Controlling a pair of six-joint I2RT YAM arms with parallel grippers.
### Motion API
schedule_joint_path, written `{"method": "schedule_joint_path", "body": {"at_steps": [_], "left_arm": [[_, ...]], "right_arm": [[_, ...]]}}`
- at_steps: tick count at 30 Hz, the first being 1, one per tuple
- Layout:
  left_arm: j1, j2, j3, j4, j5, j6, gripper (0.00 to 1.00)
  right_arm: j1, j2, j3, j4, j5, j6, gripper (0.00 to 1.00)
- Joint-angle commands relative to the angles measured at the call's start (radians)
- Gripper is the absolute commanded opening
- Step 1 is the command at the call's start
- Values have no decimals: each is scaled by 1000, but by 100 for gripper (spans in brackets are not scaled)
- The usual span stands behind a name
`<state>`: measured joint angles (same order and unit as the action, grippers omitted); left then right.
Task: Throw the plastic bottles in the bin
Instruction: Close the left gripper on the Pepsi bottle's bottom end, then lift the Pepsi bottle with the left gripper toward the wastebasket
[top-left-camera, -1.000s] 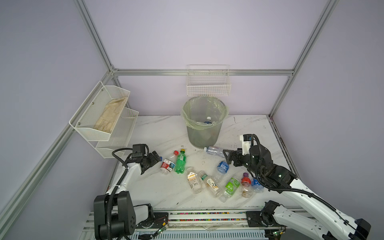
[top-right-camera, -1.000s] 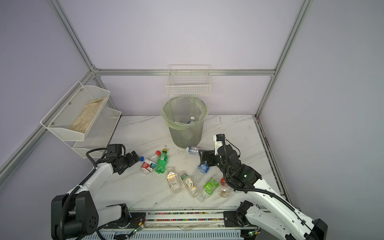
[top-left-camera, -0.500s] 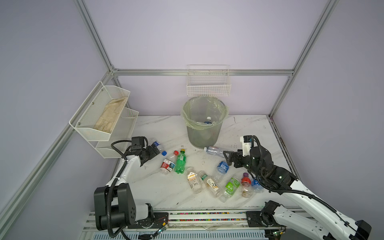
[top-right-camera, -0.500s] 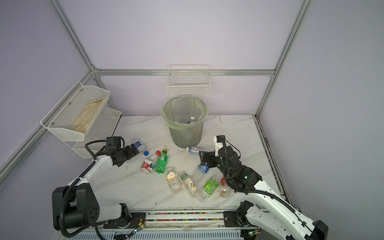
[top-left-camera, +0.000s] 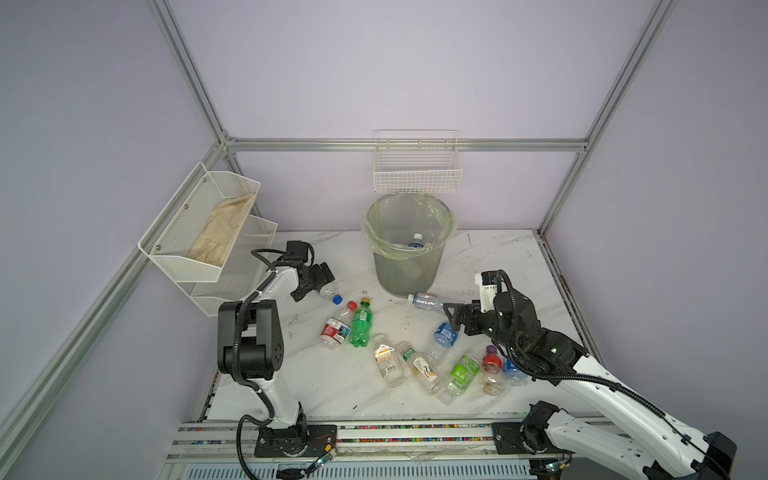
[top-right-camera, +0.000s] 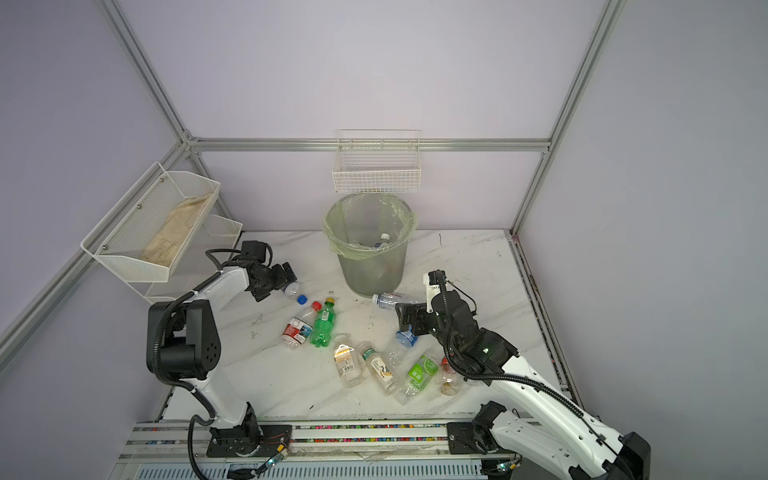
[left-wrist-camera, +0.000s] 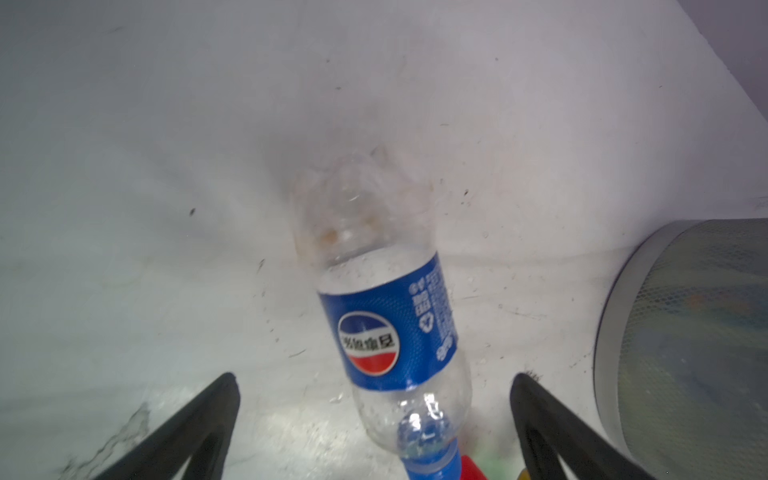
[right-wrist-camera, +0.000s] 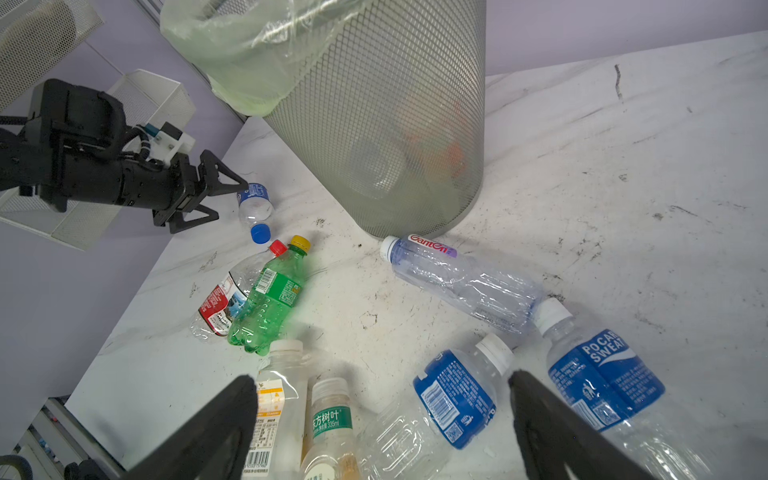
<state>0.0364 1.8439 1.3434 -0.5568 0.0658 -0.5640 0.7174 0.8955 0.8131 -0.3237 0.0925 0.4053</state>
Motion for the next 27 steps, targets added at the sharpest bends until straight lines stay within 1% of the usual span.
{"method": "schedule_joint_path", "body": {"at_steps": [1, 6, 9, 12, 15, 19, 23, 27], "left_arm": [[-10, 79, 137, -56, -37, -26, 99], [-30, 151, 181, -60, -66, -34, 98], [-39, 176, 197, -61, -69, -27, 92], [-41, 187, 204, -63, -64, -21, 80], [-42, 172, 197, -65, -69, -16, 65], [-42, 119, 179, -65, -94, -11, 50], [-43, 42, 172, -65, -93, -5, 40], [-46, -65, 170, -43, -53, -9, 38]], "right_arm": [[-1, 9, 9, 23, 26, -19, 97], [-1, 27, 15, 27, 44, -40, 97], [-1, 45, 17, 39, 39, -46, 97], [-1, 57, 15, 53, 30, -47, 97], [-1, 54, 12, 57, 26, -43, 97], [-1, 40, 5, 57, 24, -32, 97], [-1, 24, 3, 49, 13, -12, 97], [-1, 3, 4, 37, 11, 3, 97]]}}
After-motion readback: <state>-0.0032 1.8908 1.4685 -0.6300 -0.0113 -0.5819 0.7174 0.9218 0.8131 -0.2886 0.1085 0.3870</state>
